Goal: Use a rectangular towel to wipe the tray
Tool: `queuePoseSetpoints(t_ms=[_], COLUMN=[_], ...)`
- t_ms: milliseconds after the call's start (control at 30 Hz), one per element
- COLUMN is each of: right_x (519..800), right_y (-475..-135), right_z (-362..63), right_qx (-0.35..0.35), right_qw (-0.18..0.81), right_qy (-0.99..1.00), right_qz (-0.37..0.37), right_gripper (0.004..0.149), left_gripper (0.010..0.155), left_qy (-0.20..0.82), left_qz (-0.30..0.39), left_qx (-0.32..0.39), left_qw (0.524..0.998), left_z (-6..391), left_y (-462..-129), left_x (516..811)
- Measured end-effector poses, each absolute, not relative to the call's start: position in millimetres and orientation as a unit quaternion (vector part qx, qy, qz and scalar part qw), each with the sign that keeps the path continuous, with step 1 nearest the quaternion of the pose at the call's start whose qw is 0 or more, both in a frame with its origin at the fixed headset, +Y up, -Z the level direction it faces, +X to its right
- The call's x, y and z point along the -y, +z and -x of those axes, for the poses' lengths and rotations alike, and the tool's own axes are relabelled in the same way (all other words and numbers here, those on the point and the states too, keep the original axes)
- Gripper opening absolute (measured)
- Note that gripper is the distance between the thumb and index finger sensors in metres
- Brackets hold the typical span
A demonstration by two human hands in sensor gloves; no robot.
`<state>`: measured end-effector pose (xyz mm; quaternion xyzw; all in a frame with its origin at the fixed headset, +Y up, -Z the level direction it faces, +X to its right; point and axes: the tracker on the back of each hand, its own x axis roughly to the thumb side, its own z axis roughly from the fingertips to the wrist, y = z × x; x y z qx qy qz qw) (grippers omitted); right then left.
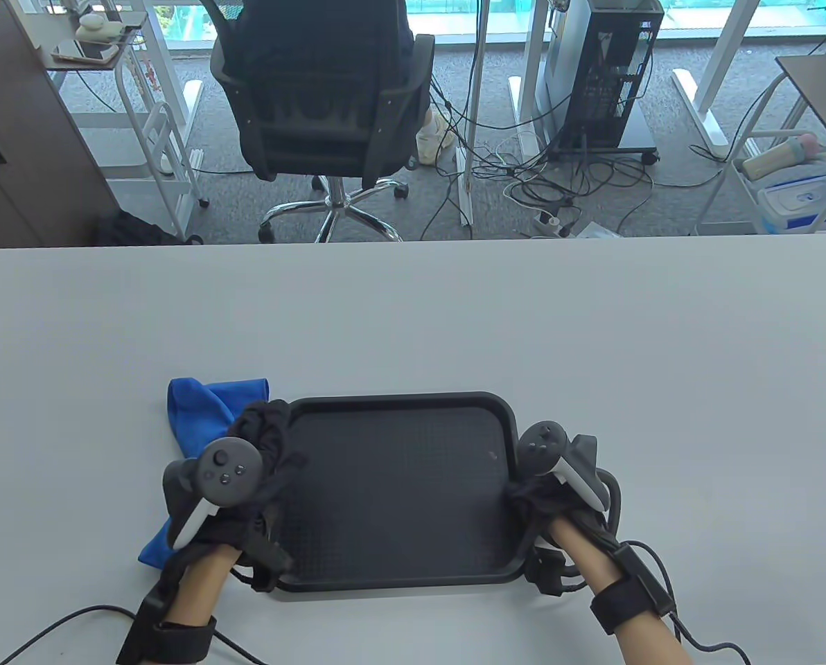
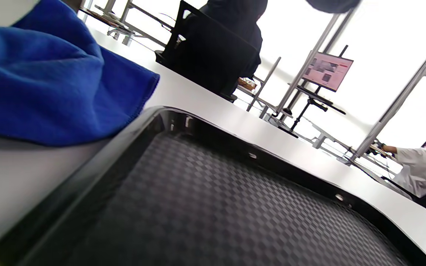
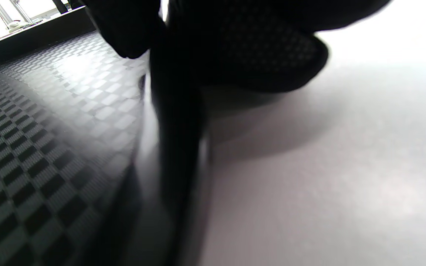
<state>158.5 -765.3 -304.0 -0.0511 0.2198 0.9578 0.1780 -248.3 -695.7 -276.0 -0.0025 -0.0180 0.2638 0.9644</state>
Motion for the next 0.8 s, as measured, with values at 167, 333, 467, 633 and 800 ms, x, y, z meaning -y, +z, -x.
queuePoseSetpoints(t_ms=[167,333,467,633,800], right_x=[765.4,765.6,765.8,766.0,766.2], right_y=[-304.4,-304.9,-305.5,-306.0,-306.2], right_z=[-158.7,-158.9,-159.2,-159.7,-160.2], right_qx=[-0.223,-0.226,-0.228,-0.231,-0.233], right_qw=[0.18,0.183,0.184,0.187,0.19], right_qy=[0.956,0.955,0.954,0.953,0.952], right_qz=[0.057,0.06,0.06,0.06,0.062], right_gripper=[0.058,0.058,0.058,0.058,0.057], left_gripper=[0.076,0.083,0.087,0.086,0.079], left_qy=[0.253,0.241,0.214,0.167,0.122], left_qz=[0.03,0.125,0.22,0.246,0.234], left_qx=[-0.093,-0.183,-0.216,-0.234,-0.244], left_qw=[0.963,0.945,0.927,0.926,0.933], left_z=[290.0,320.2,327.4,324.4,319.4], left_y=[-282.5,-283.2,-282.8,-283.5,-283.1], left_x=[706.8,726.6,746.5,763.2,773.1])
